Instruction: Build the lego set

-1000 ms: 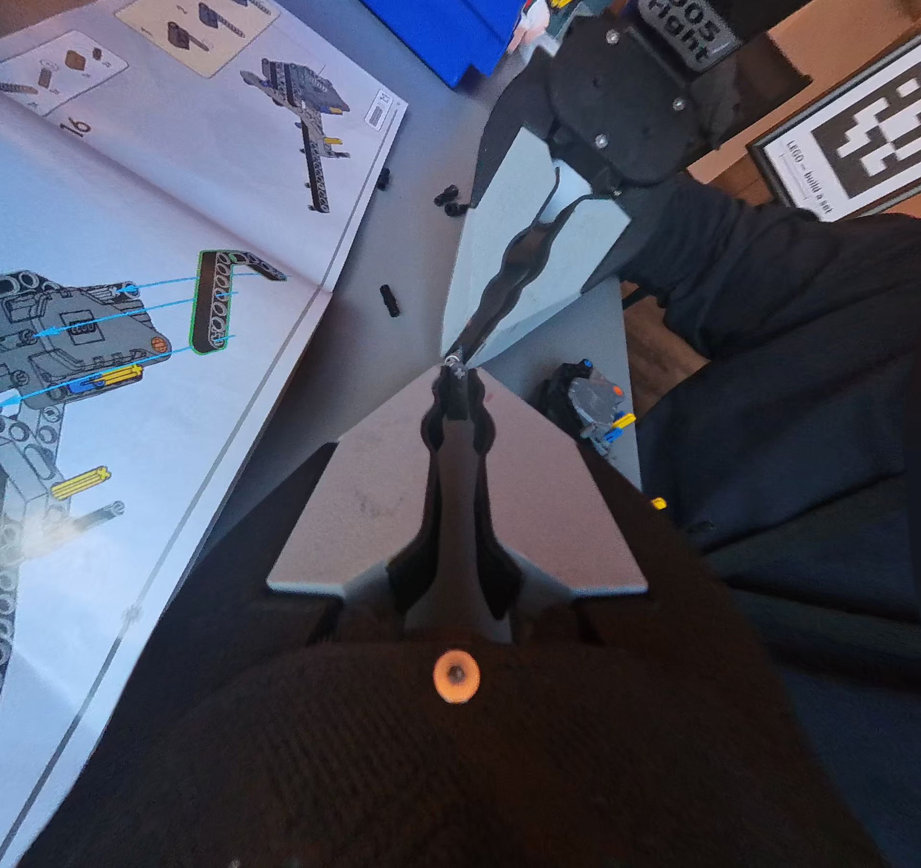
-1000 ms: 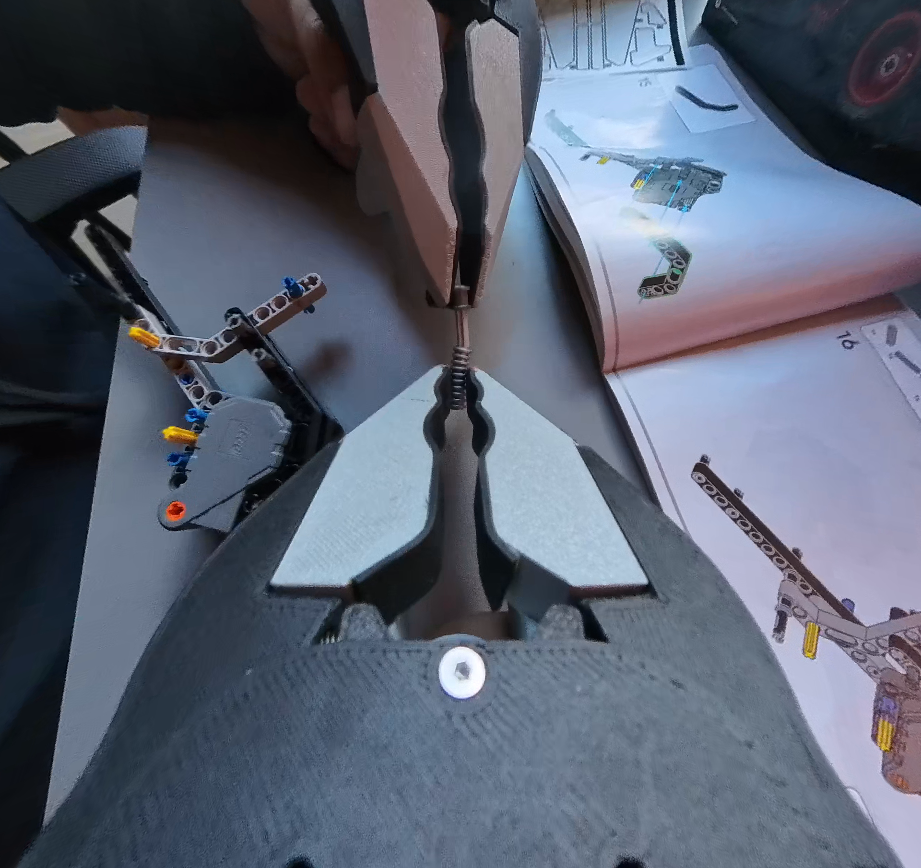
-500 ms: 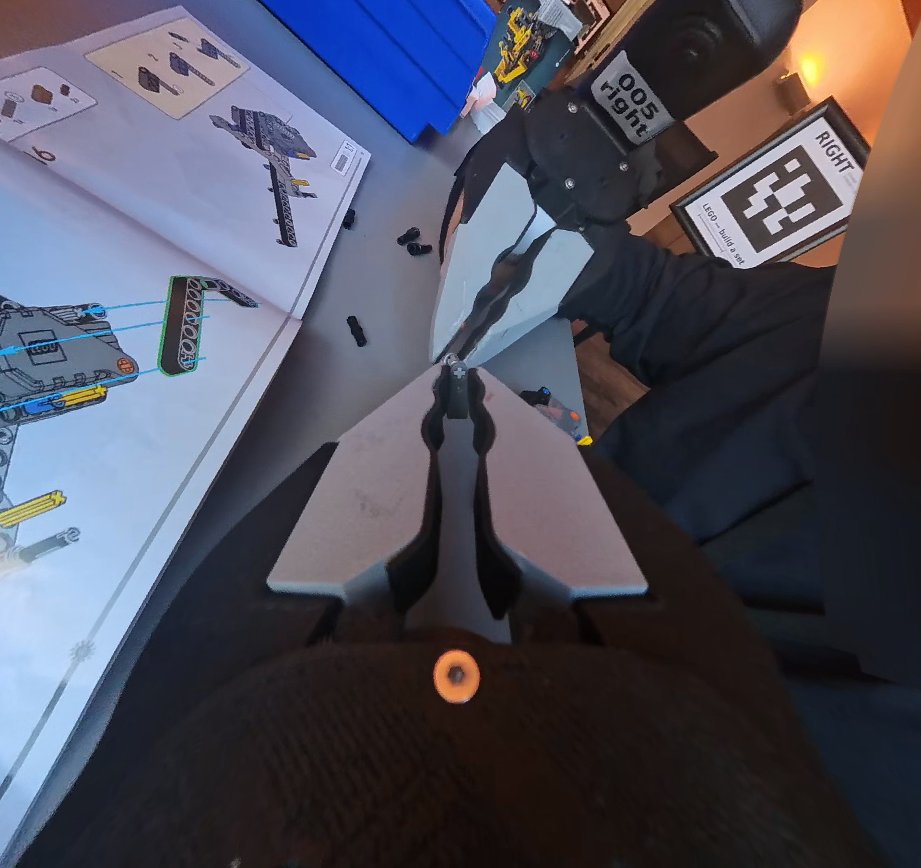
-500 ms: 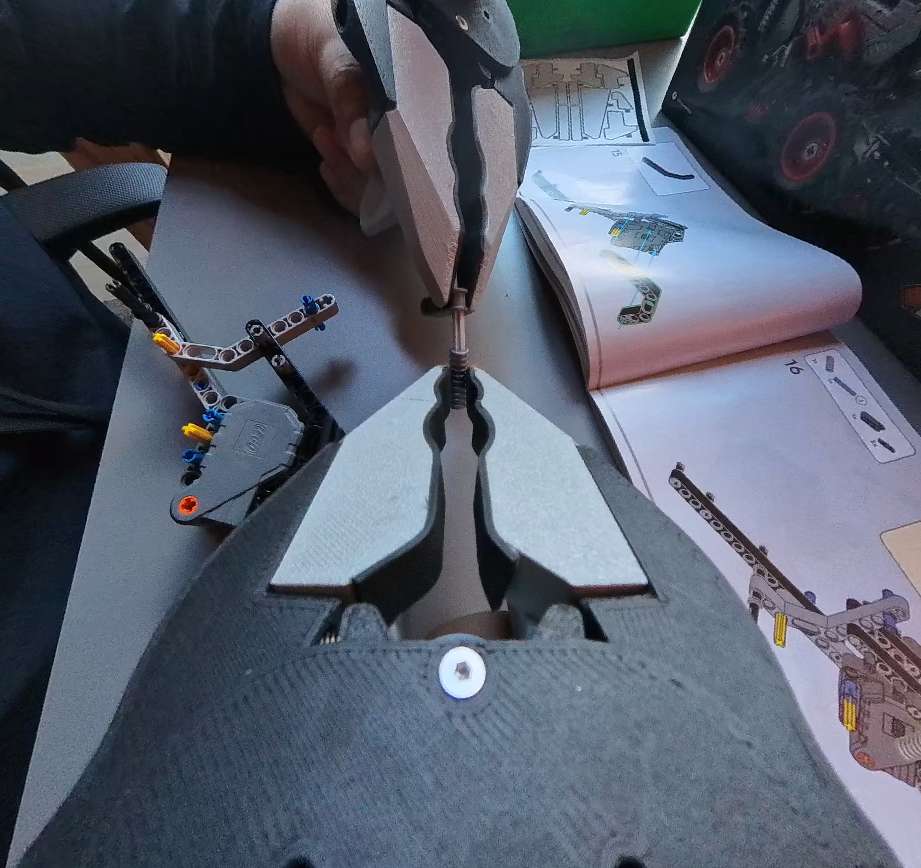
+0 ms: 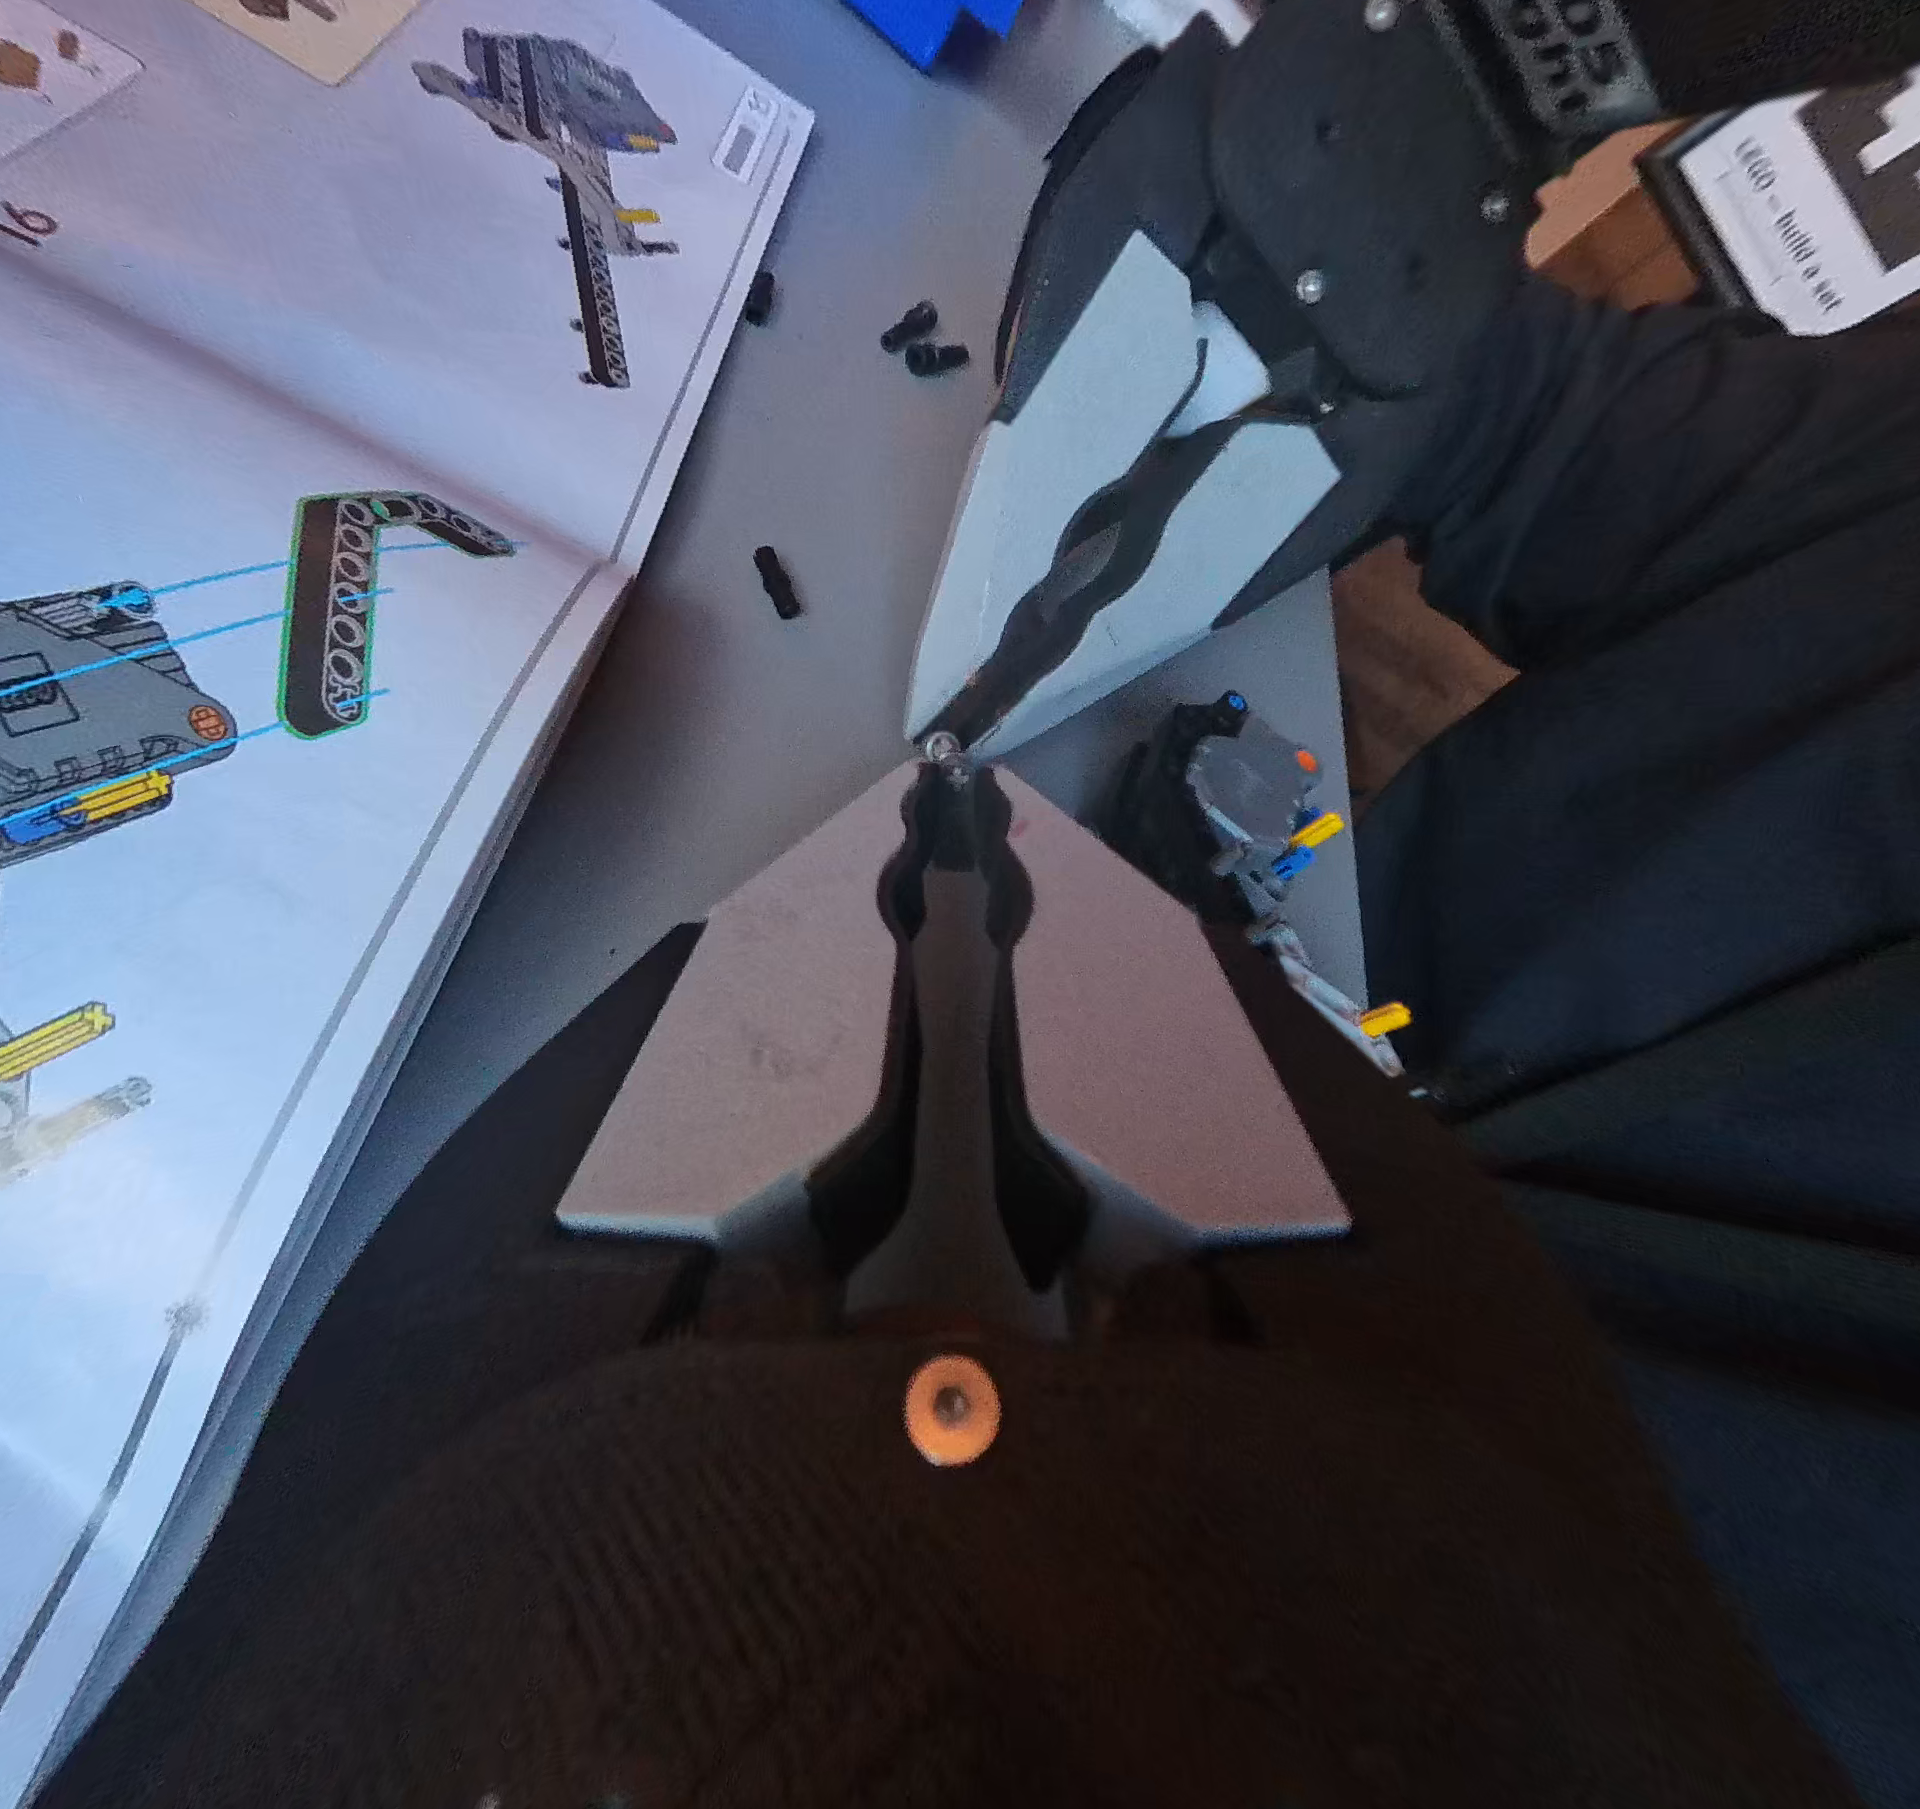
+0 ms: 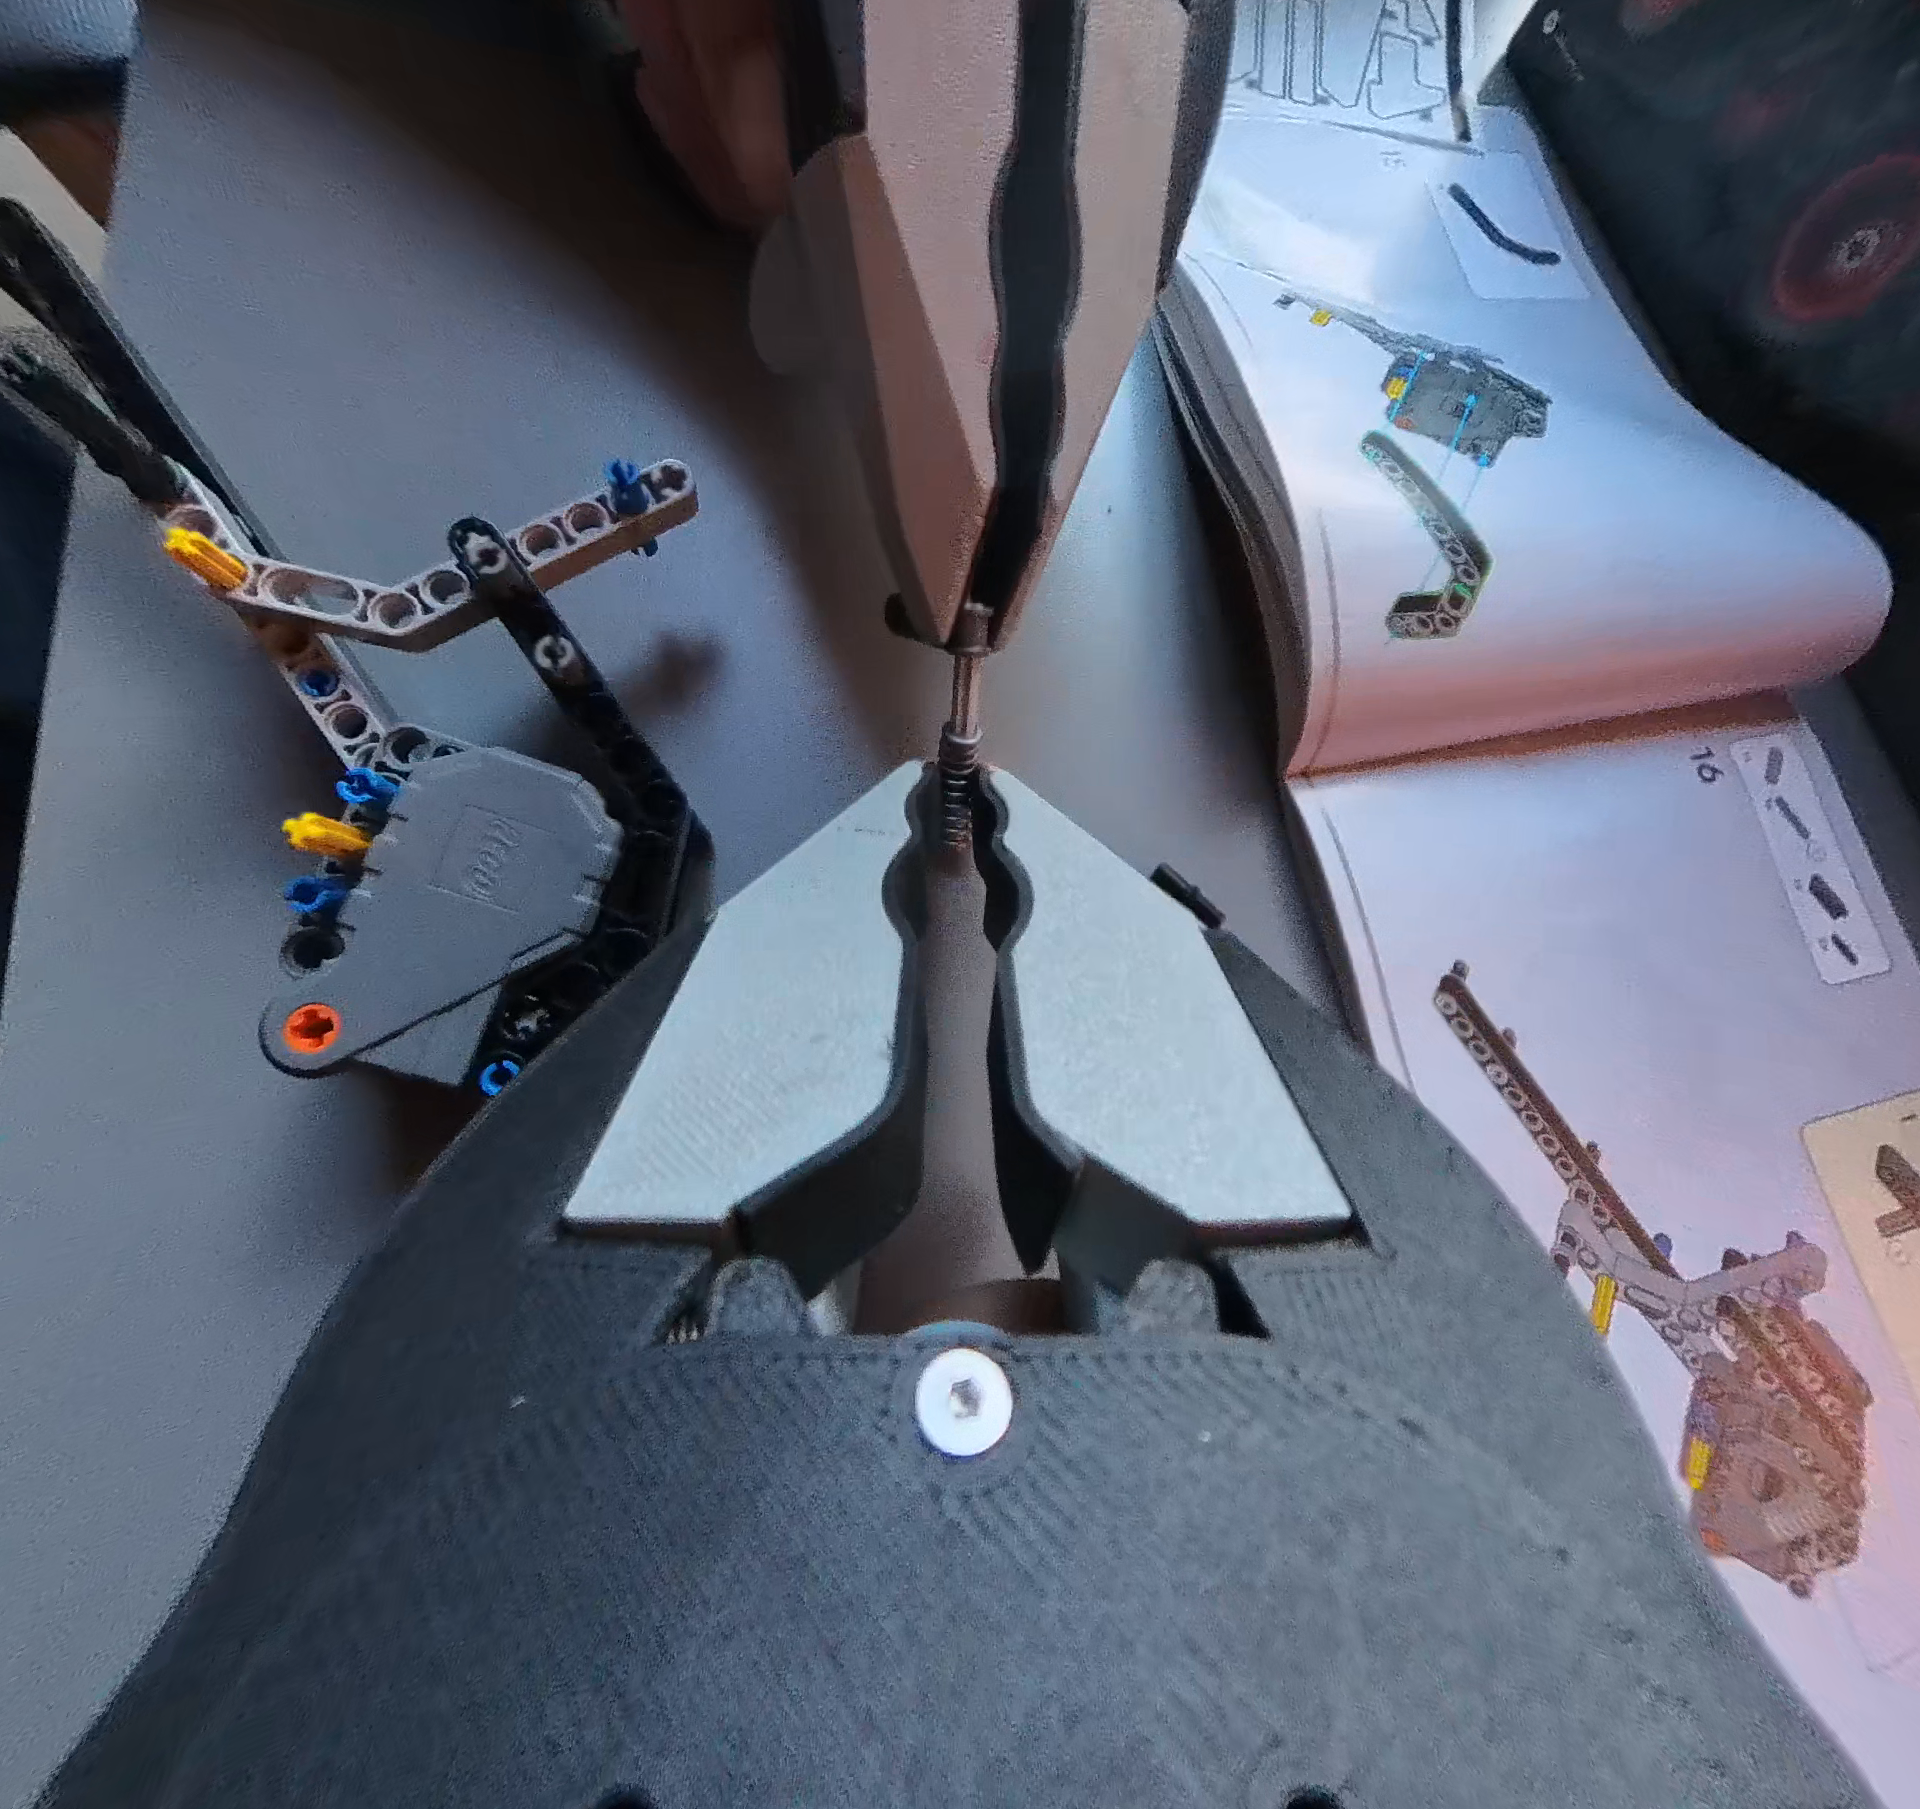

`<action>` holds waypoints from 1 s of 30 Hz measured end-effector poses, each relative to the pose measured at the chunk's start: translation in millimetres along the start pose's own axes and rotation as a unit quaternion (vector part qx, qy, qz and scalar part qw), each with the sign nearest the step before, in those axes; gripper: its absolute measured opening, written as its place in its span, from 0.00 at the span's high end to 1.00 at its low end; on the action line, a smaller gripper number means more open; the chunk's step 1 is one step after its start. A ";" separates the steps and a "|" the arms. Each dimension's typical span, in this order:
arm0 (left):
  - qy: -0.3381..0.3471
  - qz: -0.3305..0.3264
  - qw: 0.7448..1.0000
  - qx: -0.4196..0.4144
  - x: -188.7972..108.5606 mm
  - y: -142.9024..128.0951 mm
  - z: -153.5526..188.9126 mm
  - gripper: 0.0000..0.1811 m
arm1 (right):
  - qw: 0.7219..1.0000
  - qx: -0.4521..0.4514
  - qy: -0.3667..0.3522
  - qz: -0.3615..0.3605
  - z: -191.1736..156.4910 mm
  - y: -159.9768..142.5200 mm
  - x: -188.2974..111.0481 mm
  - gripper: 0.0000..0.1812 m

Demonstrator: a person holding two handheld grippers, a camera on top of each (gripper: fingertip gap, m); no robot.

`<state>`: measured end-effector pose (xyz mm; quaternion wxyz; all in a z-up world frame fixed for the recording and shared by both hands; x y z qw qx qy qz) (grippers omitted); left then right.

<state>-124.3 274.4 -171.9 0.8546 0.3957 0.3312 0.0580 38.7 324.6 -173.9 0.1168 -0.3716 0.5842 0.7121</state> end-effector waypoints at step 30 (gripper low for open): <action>-0.020 0.081 0.995 -0.054 -7.5 6.2 -5.4 0.97 | 0.994 0.057 -0.016 0.092 10.4 2.1 -16.7 0.99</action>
Point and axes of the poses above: each gripper's, where its closed fingertips meet, x out along the fingers, y out of its top, z = x × y across the jaws, the point moved 10 cm from there along -x, back along the fingers, and after that the axes turned 6 degrees about y, right-handed, at the moved point
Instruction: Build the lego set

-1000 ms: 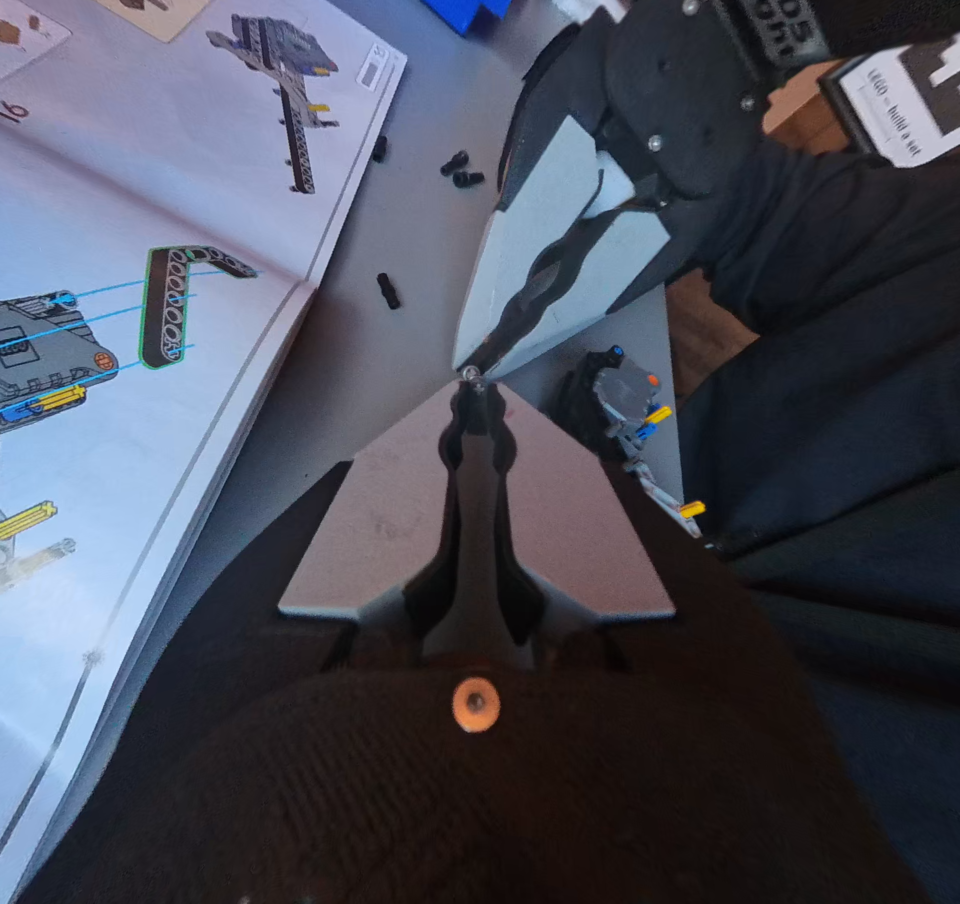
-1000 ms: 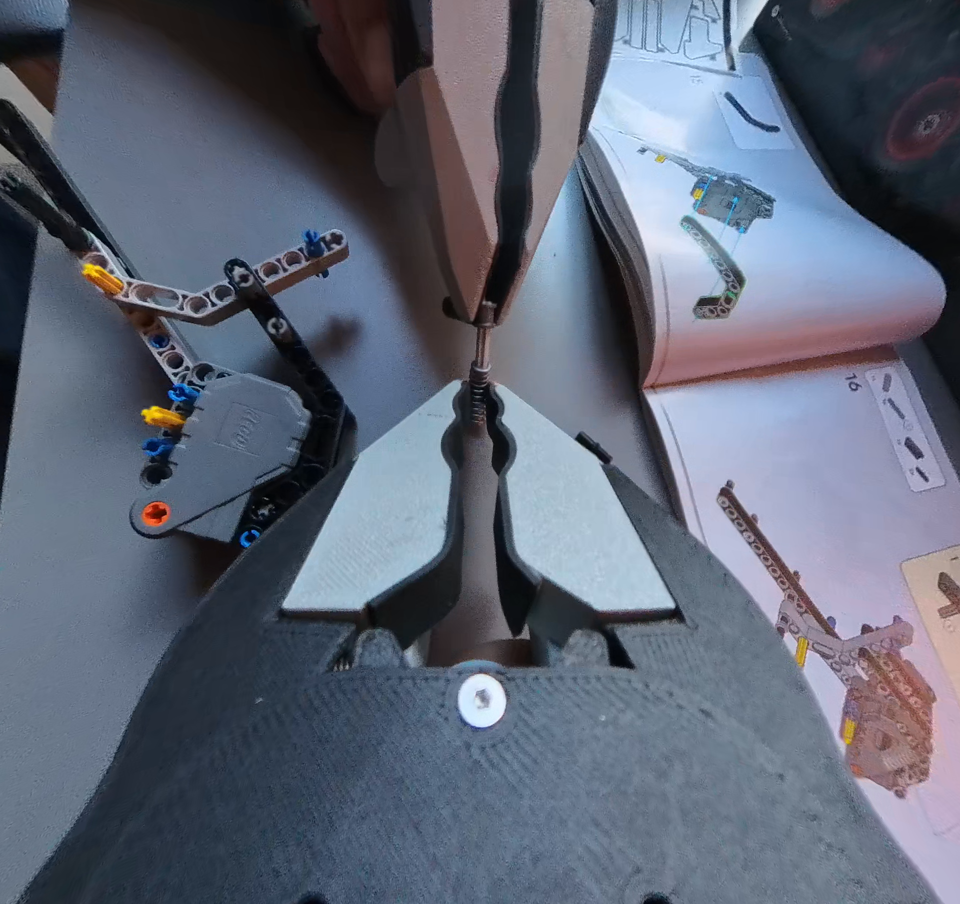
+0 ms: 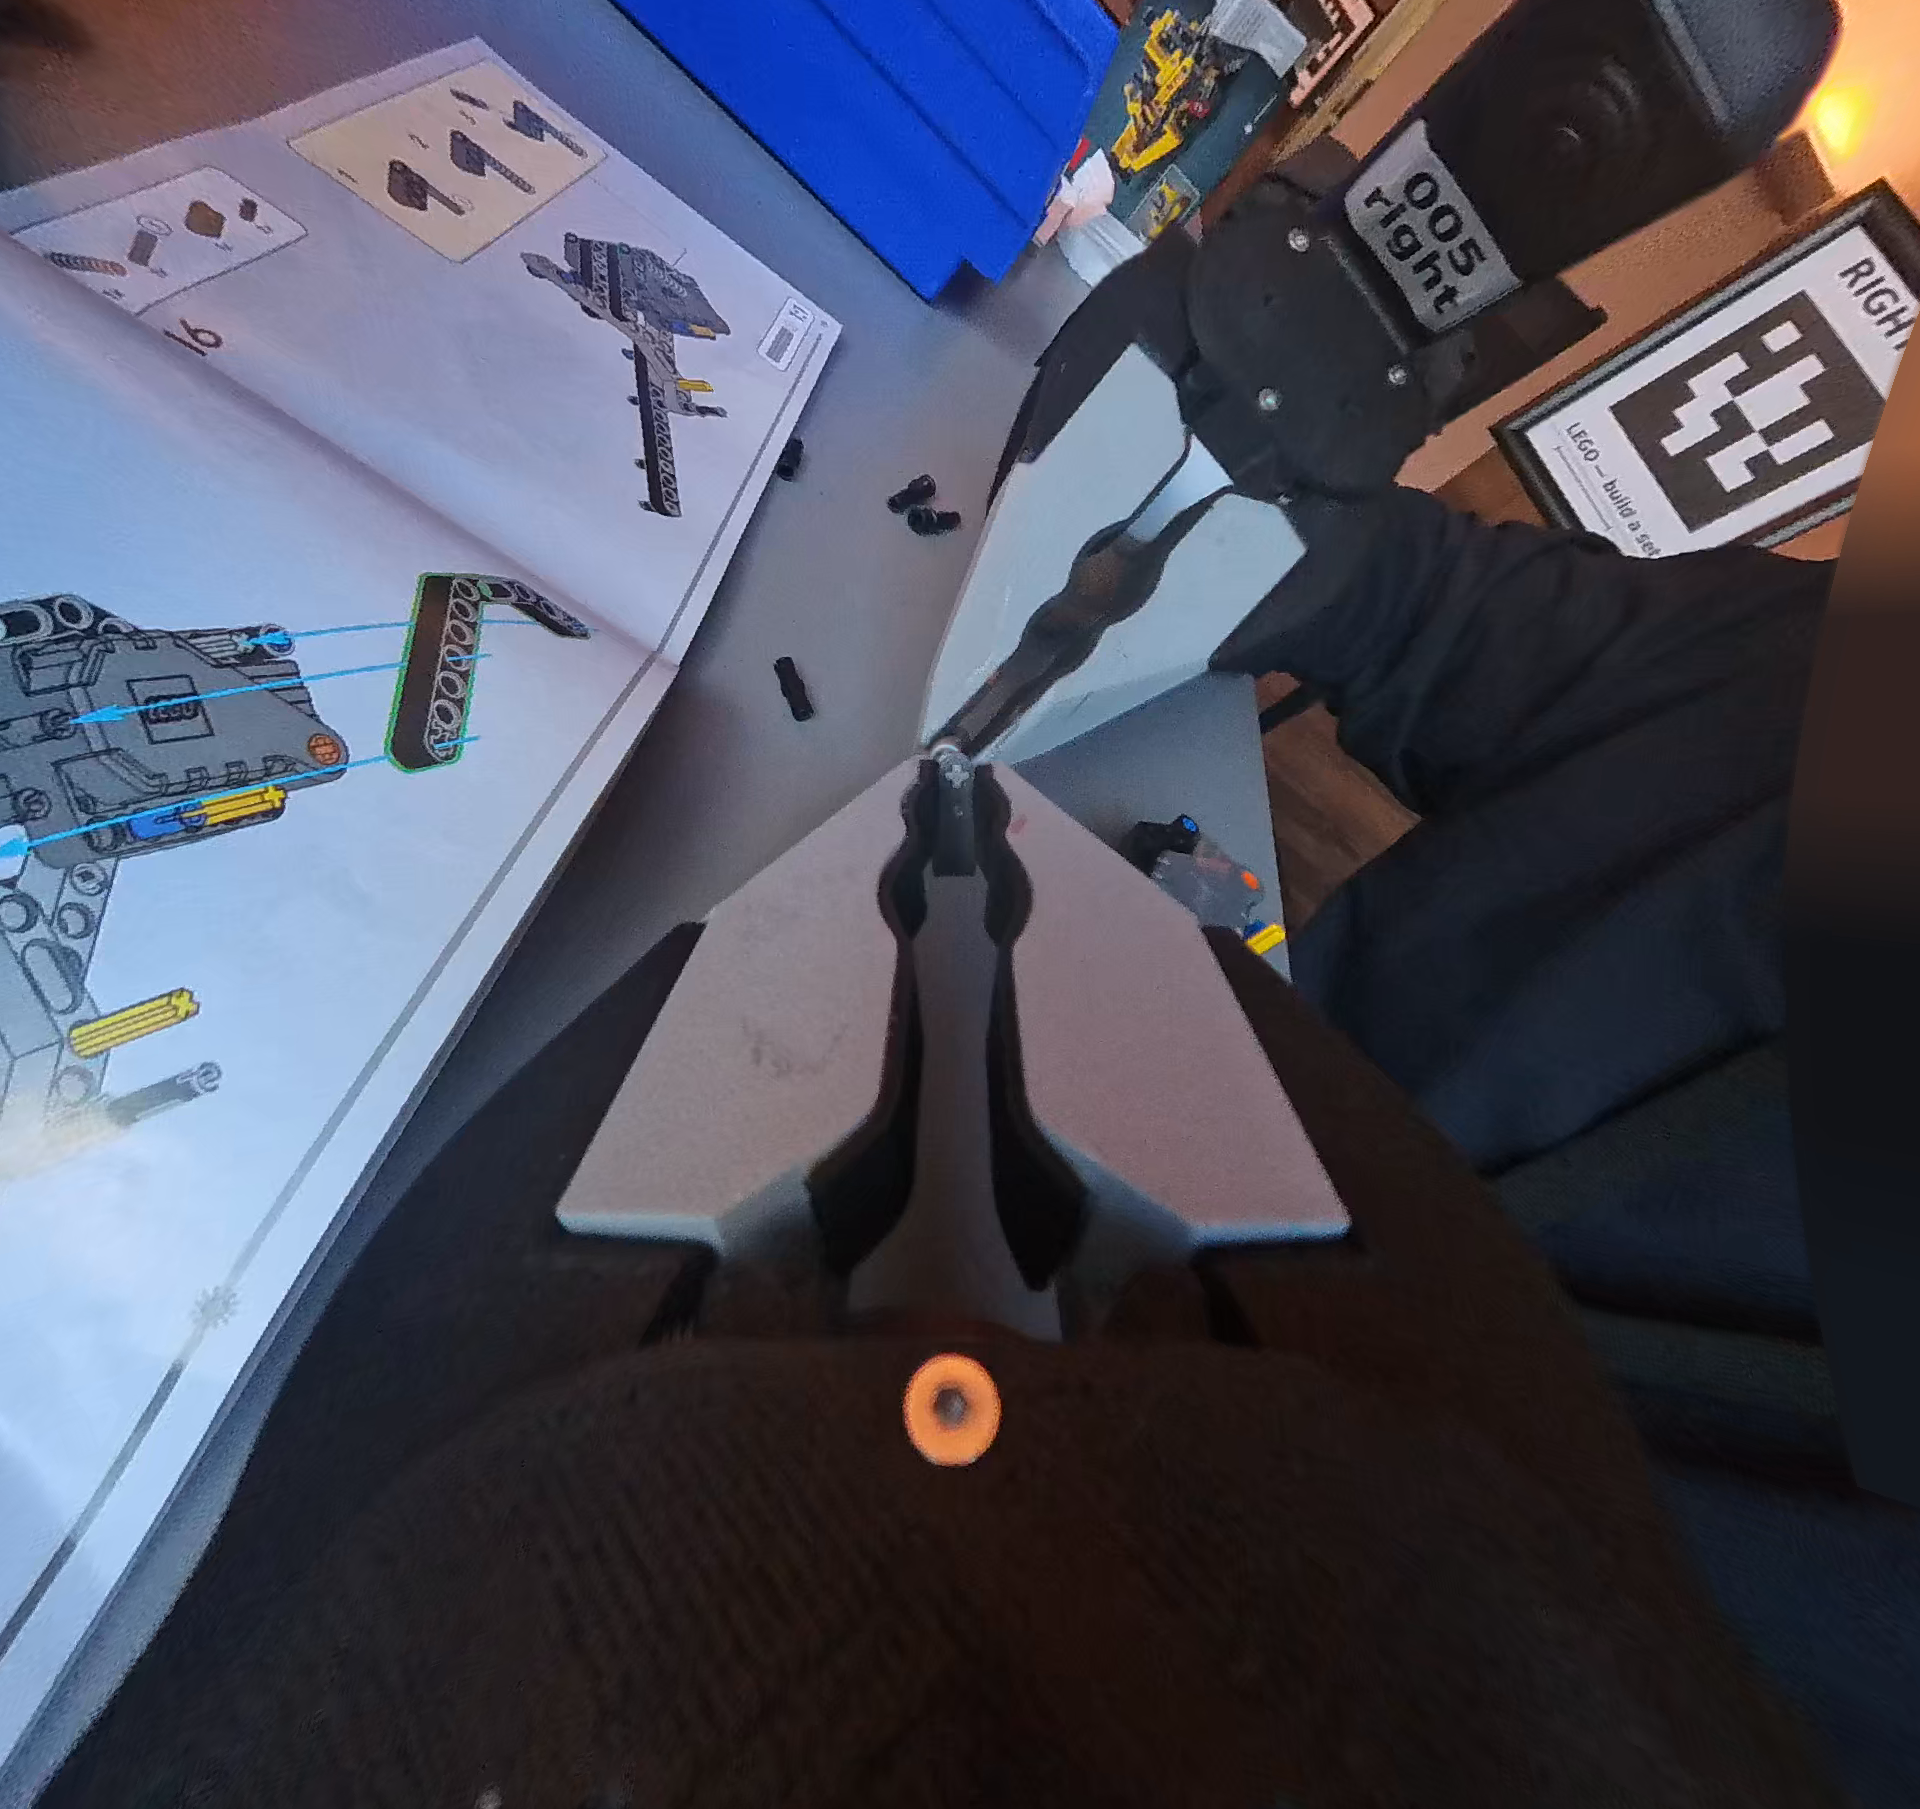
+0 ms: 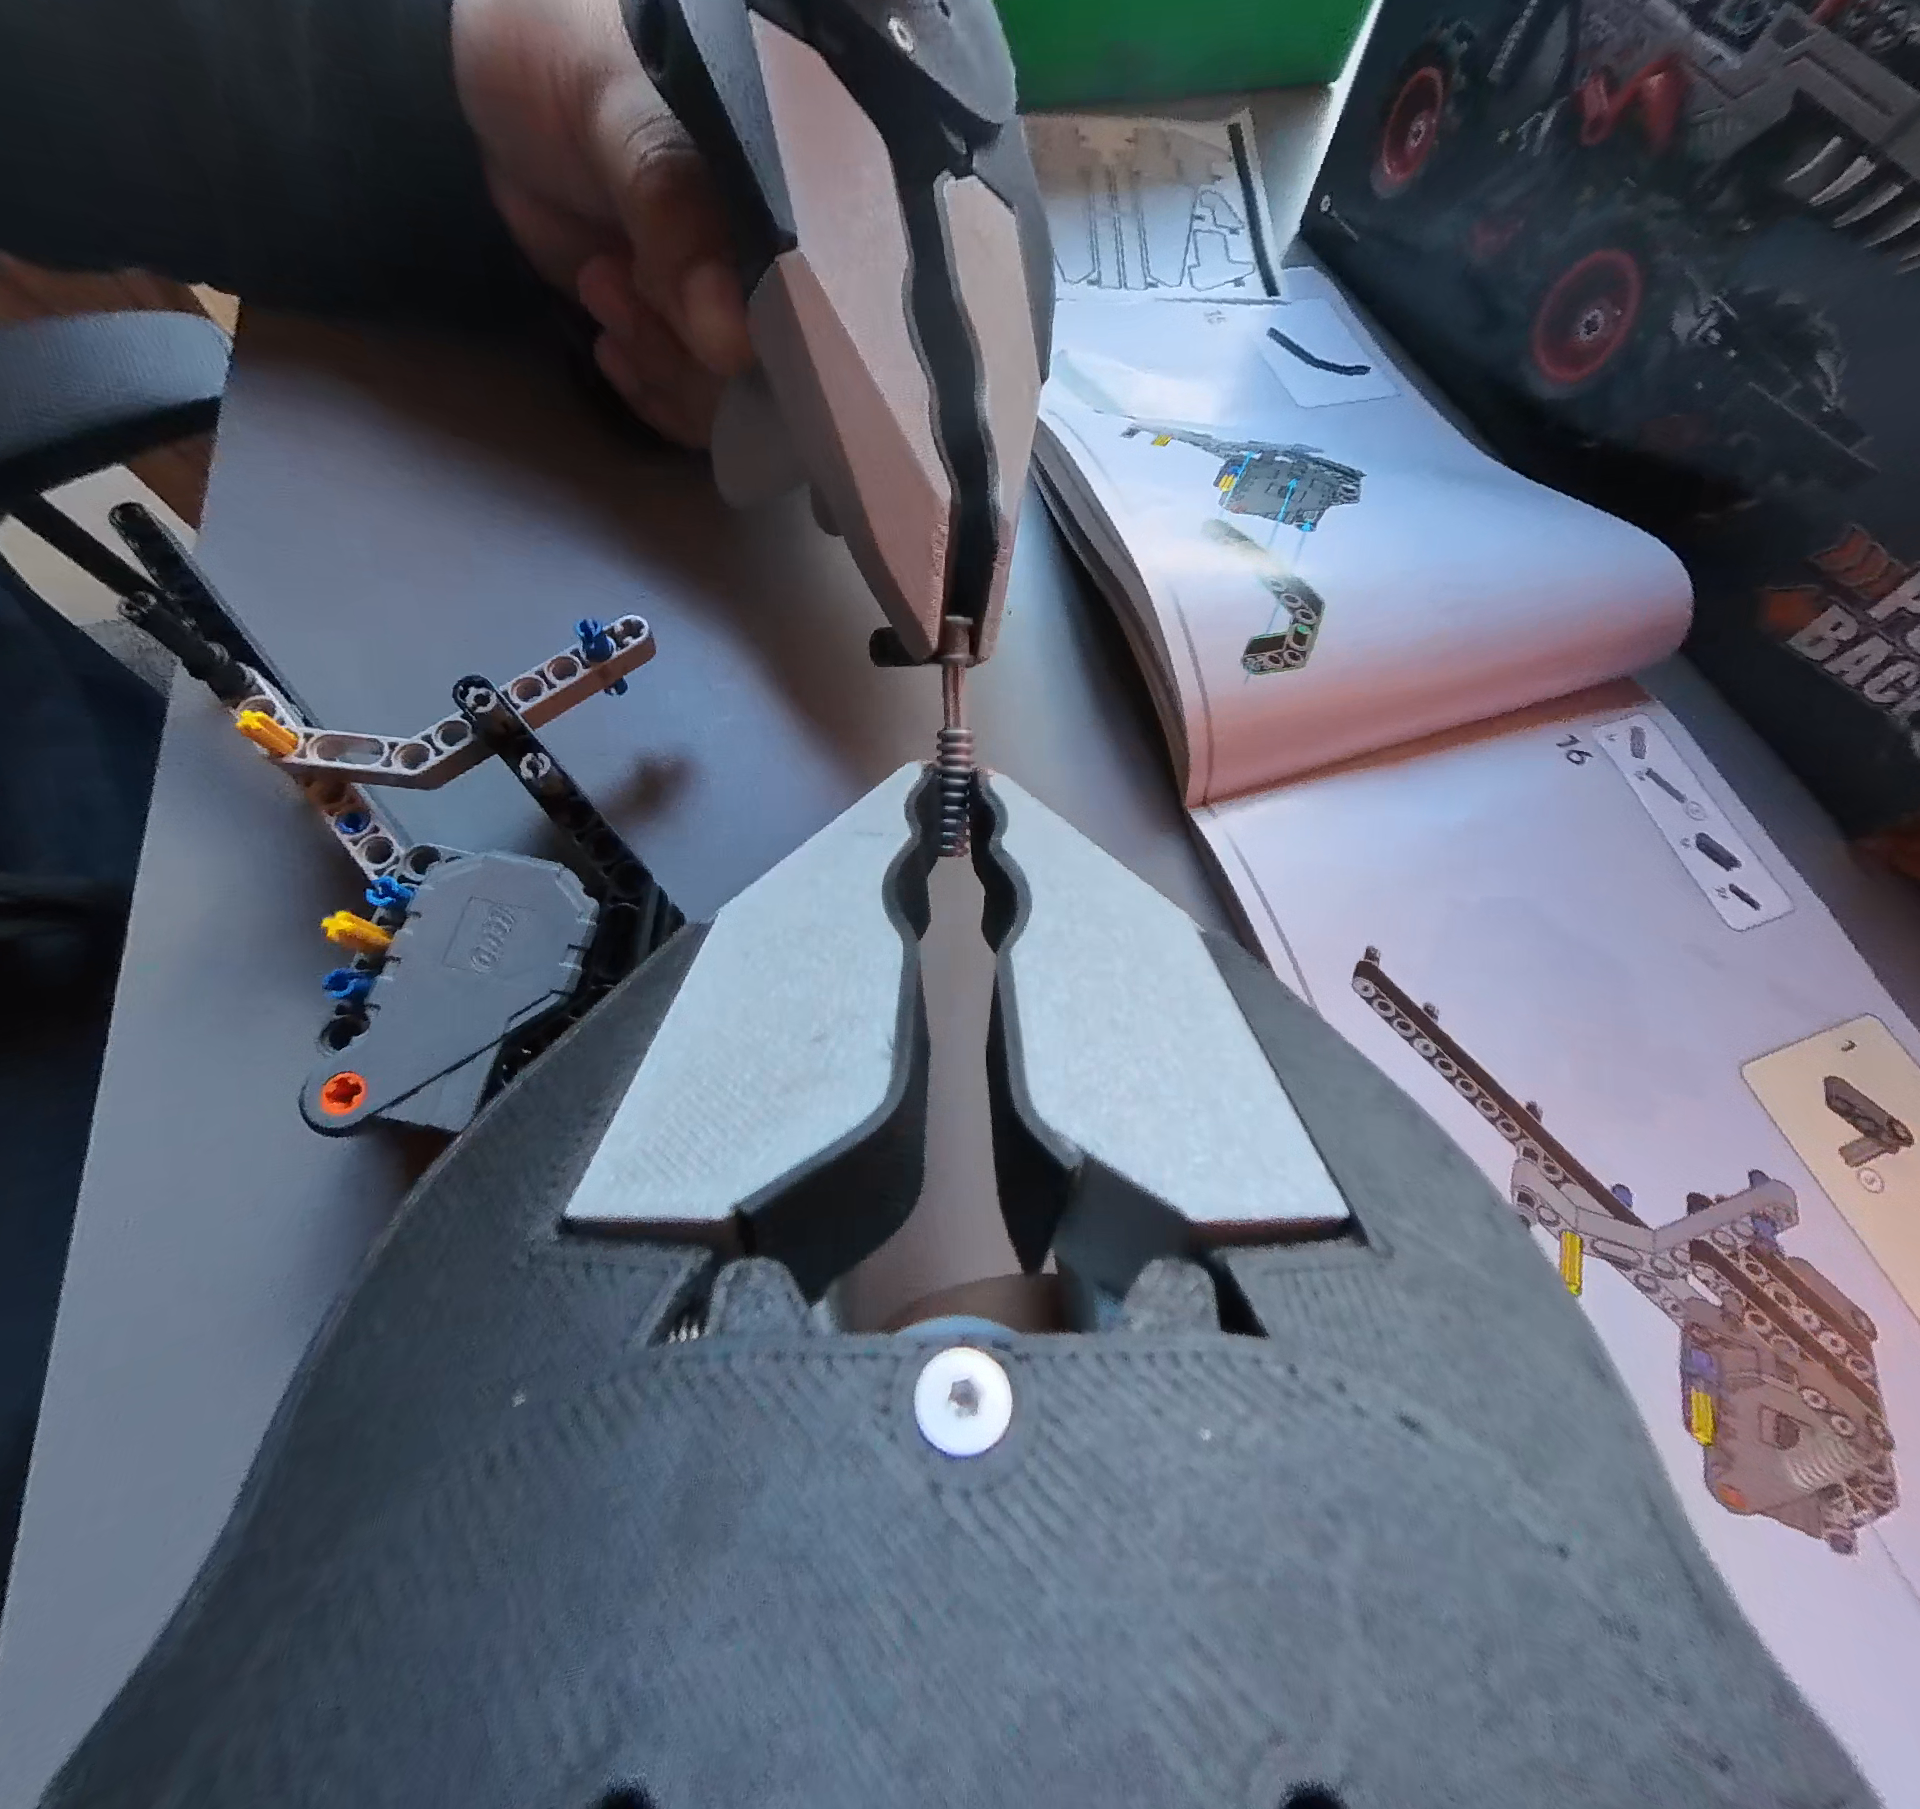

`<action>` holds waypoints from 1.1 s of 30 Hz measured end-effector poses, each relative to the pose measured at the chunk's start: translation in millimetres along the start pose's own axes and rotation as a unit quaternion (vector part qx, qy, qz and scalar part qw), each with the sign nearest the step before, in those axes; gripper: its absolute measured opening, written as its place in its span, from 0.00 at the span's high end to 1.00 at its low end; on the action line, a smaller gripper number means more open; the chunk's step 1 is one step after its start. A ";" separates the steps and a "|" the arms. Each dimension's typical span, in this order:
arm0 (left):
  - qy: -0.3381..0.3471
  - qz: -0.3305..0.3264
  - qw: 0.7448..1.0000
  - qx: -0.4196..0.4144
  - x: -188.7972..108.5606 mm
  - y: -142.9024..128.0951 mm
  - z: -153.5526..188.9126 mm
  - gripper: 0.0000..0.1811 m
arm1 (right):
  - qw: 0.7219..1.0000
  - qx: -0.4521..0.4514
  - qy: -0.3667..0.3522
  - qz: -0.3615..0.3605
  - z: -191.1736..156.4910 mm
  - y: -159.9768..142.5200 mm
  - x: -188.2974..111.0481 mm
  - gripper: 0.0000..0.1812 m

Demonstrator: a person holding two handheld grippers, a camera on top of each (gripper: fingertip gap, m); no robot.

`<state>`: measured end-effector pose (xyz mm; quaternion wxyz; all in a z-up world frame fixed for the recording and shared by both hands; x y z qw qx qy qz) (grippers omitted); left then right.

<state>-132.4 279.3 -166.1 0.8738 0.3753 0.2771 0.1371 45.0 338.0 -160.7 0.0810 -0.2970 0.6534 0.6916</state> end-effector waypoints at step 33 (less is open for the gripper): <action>-0.066 0.091 0.992 -0.054 -8.8 9.7 -8.8 0.97 | 0.992 -0.016 -0.020 0.123 19.6 4.2 -30.4 0.84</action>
Point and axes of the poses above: each gripper's, where its closed fingertips meet, x out along the fingers, y out of its top, z = x × y across the jaws, the point moved 10 cm from there along -x, back along the fingers, and after that the axes turned 6 degrees about y, right-handed, at the moved point
